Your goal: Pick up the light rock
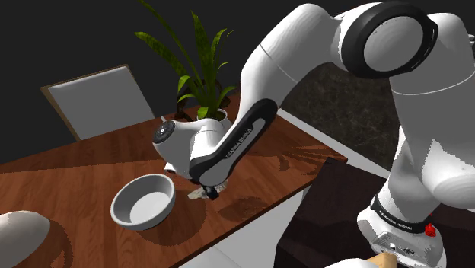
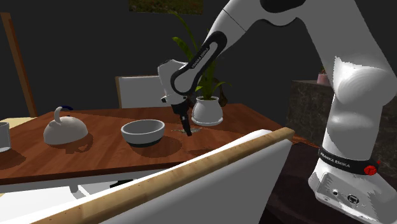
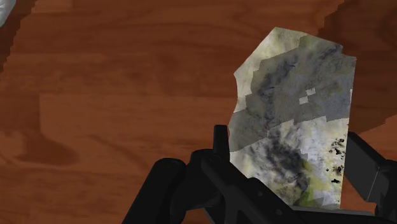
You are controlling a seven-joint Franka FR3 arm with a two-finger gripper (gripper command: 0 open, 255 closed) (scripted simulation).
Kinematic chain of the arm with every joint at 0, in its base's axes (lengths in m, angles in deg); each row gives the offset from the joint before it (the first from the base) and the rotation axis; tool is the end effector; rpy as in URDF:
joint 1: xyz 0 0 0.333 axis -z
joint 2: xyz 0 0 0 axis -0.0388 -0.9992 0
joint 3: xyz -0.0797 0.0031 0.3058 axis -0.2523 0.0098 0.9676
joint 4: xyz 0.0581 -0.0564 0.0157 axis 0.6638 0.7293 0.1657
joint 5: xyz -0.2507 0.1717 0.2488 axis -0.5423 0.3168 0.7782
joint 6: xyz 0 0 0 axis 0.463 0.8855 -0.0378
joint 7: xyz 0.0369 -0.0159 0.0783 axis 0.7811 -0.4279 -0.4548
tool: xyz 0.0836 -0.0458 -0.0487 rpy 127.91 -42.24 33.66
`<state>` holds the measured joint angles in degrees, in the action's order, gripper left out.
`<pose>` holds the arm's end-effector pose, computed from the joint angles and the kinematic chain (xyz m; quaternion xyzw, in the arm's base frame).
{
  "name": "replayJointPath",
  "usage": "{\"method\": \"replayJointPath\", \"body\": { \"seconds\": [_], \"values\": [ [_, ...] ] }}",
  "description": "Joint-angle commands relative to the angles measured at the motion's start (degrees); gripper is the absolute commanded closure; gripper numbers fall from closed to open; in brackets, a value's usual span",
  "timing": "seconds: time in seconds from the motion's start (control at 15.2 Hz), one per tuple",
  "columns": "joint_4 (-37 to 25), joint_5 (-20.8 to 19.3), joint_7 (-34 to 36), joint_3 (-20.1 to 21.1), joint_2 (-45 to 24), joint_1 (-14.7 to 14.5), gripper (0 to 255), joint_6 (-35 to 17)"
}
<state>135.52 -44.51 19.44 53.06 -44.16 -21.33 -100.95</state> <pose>0.5320 0.2976 0.2183 0.8262 0.5419 -0.0892 0.1258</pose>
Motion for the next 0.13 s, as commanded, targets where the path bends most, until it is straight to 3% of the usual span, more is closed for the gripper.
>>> {"method": "replayJointPath", "body": {
  "seconds": [0.0, 0.07],
  "values": [
    [0.01, 0.28, -0.34, 0.14, 0.65, 0.12, 255, 0.60],
    [0.01, 0.28, -0.34, 0.14, 0.65, 0.12, 255, 0.60]
  ]
}}
